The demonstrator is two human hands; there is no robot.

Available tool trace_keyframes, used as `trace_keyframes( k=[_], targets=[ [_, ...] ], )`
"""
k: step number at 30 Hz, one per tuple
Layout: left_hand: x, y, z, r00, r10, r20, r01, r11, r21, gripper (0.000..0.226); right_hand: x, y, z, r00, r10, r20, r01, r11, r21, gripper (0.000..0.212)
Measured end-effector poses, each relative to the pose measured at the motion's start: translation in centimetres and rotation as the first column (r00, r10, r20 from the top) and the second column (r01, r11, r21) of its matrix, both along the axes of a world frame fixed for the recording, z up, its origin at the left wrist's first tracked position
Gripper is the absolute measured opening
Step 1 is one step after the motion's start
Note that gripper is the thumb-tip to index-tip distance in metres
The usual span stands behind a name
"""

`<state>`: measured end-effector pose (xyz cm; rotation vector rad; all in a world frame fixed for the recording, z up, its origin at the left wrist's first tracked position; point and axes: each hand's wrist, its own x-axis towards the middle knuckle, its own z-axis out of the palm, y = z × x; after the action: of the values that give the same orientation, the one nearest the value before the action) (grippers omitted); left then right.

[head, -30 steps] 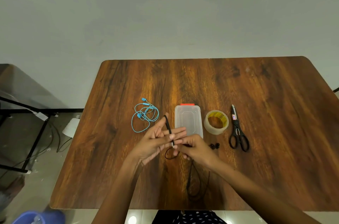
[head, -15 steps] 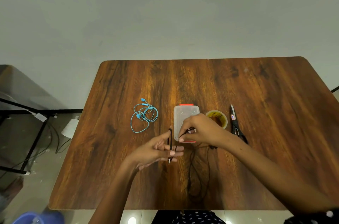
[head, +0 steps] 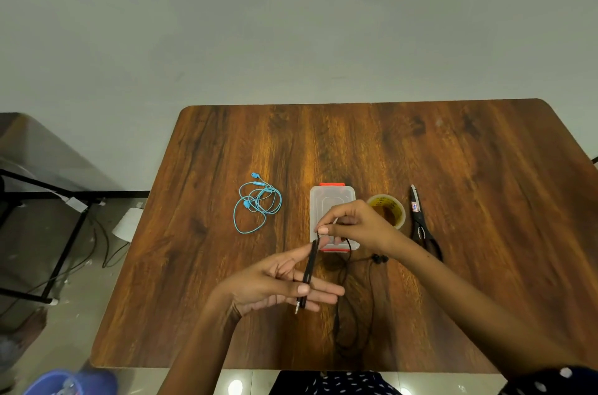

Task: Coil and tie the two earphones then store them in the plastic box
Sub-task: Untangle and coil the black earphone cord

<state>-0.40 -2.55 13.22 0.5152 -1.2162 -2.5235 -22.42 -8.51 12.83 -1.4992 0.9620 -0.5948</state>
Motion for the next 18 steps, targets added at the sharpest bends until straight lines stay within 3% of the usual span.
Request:
trace_keyframes(
  k=[6, 10, 13, 18],
  targets=[
    [-0.3, -0.5, -0.2, 0.989, 0.148, 0.011, -0.148, 0.988, 0.048, 0.070, 1.8, 3.4, -1.4, 0.987, -0.130, 0.091, 0.109, 0.973, 0.203, 0.017],
    [-1.0, -0.9, -0.6, 0.944, 0.330, 0.010, -0.329, 0.936, 0.122, 0.081, 2.8, 4.8, -1.9, 0.989, -0.145, 0.015, 0.135, 0.949, 0.286, 0.026],
    [-1.4, -1.4, -0.9, 0.872, 0.486, 0.064, -0.490, 0.866, 0.103, 0.092, 3.7, 5.4, -1.8, 0.995, -0.074, -0.070, 0.084, 0.984, 0.158, 0.022],
    [-1.2, -2.4, -1.5, 0.779, 0.612, 0.134, -0.620, 0.784, 0.024, 0.085, 3.6, 5.0, -1.2, 0.961, -0.020, -0.275, 0.002, 0.998, -0.066, 0.025]
  ],
)
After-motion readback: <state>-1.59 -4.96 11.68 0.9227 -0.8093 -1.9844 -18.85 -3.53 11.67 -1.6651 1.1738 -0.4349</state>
